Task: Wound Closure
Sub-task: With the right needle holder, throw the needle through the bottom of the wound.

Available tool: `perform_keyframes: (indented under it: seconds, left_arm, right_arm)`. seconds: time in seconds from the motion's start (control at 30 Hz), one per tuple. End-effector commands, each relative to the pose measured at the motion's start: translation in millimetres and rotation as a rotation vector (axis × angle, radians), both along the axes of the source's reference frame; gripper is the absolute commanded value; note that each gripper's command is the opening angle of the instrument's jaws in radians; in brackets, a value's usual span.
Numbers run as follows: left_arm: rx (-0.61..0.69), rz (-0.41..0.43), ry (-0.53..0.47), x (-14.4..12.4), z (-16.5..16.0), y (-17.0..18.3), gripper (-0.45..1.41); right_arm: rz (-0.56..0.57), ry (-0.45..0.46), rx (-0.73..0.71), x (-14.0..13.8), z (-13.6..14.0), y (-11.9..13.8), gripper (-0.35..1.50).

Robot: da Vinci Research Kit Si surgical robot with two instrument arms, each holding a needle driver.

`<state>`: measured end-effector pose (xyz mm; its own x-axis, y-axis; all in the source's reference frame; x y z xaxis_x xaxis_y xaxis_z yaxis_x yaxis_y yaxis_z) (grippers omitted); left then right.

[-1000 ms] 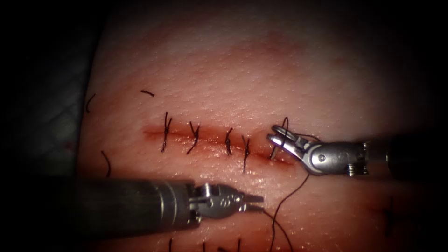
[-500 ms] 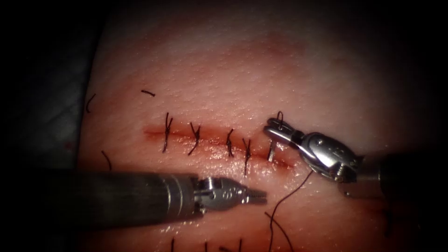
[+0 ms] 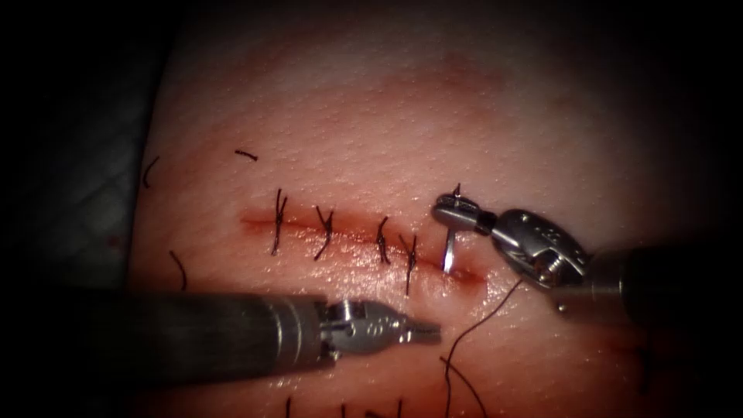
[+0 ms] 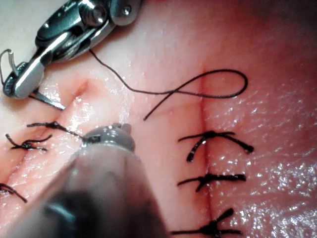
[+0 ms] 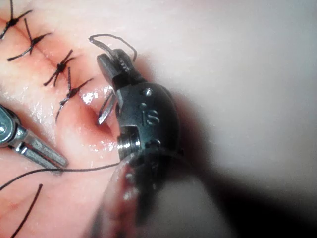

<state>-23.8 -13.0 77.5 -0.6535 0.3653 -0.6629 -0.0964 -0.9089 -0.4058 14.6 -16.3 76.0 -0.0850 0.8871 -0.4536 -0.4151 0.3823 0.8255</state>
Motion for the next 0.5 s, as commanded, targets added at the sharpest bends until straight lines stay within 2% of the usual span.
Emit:
perform_keyframes:
  seconds: [0.03,0.5]
  left_arm:
    - [0.001,0.003,-0.003,-0.3,0.4,-0.3,-0.17]
    - [0.01,-0.004,0.0,0.5,1.3,0.0,-0.17]
  right_arm:
    - [-0.005,0.006,0.006,0.7,0.6,-0.7,-0.35]
    - [-0.009,0.091,0.169,1.3,-0.5,-1.8,-0.35]
